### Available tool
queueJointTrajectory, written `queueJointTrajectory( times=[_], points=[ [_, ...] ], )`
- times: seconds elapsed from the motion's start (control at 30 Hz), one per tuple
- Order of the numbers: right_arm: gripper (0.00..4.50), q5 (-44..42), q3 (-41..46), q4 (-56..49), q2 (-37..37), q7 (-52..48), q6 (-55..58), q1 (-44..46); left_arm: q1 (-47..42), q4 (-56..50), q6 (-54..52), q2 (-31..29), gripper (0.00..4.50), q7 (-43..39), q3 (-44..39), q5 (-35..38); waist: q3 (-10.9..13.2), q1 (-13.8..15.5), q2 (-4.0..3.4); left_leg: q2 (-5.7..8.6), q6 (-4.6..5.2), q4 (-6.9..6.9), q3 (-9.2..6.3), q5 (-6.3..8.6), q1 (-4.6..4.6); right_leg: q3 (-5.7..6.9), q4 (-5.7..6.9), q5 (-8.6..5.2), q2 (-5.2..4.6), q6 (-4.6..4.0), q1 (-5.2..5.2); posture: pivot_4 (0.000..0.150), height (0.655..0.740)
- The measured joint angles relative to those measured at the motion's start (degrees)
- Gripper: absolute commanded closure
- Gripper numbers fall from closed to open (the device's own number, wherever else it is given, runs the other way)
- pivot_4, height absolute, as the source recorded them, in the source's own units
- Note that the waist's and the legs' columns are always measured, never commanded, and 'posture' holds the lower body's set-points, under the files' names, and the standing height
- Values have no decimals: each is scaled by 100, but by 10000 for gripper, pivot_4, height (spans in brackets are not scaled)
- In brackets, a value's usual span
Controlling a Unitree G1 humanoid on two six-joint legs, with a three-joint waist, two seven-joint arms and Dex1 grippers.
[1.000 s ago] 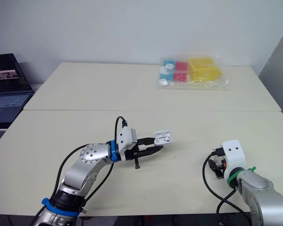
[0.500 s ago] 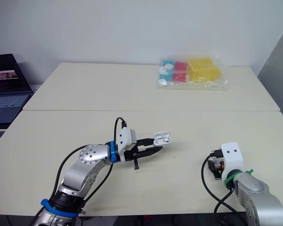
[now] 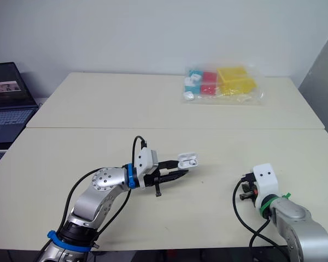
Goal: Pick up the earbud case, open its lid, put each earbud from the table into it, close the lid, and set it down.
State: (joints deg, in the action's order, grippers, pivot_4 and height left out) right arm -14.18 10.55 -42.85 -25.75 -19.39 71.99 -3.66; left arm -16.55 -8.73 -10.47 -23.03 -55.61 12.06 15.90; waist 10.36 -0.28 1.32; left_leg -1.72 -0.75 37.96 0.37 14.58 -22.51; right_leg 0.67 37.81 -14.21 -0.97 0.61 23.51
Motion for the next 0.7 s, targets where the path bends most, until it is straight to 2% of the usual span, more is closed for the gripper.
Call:
queueJointTrajectory(
  times=[0.07,0.13,0.17,0.23,0.3,0.4,0.7],
  points=[
    [40602,-111,-141,183,-782,-540,-254,40,0,0,-1,1,37016,0,-1,0,2,-1,-2,4,0,1,3,0,-2,0,-6,-1,-4,-1,-1,1500,7400],
    [40602,-278,-384,500,-1995,-1513,-852,44,-1,0,-3,-3,37016,0,-3,-1,9,1,-5,9,1,-1,9,0,-4,-1,-14,-4,-7,-6,2,1500,7400],
    [40602,-282,-444,641,-2378,-1909,-1197,53,-2,0,-4,-9,37016,0,-6,-1,9,3,-2,8,1,-1,4,1,-7,2,-19,-3,-5,-5,-1,1500,7400],
    [40602,-219,-665,1031,-3142,-2685,-2075,87,0,0,-5,-13,37016,2,-5,-2,12,5,2,10,2,-5,2,1,-11,7,-28,1,5,2,0,1500,7400],
    [40602,98,-1203,1857,-3753,-3446,-3130,441,11,-21,-11,-17,37016,21,-12,-4,13,-9,3,8,2,-8,6,2,-12,4,-33,1,12,3,3,1500,7400],
    [40602,583,-1726,3097,-4143,-4265,-4296,1064,30,-63,-20,-16,37016,82,-11,-5,14,-2,5,8,2,-9,9,2,-13,5,-34,2,15,4,4,1500,7400],
    [40602,1341,-2810,4929,-4095,-6199,-6524,2651,147,-173,-21,-44,37016,157,-17,-8,16,7,1,2,2,-7,6,2,-12,2,-34,3,23,2,4,1500,7400]
  ],
)
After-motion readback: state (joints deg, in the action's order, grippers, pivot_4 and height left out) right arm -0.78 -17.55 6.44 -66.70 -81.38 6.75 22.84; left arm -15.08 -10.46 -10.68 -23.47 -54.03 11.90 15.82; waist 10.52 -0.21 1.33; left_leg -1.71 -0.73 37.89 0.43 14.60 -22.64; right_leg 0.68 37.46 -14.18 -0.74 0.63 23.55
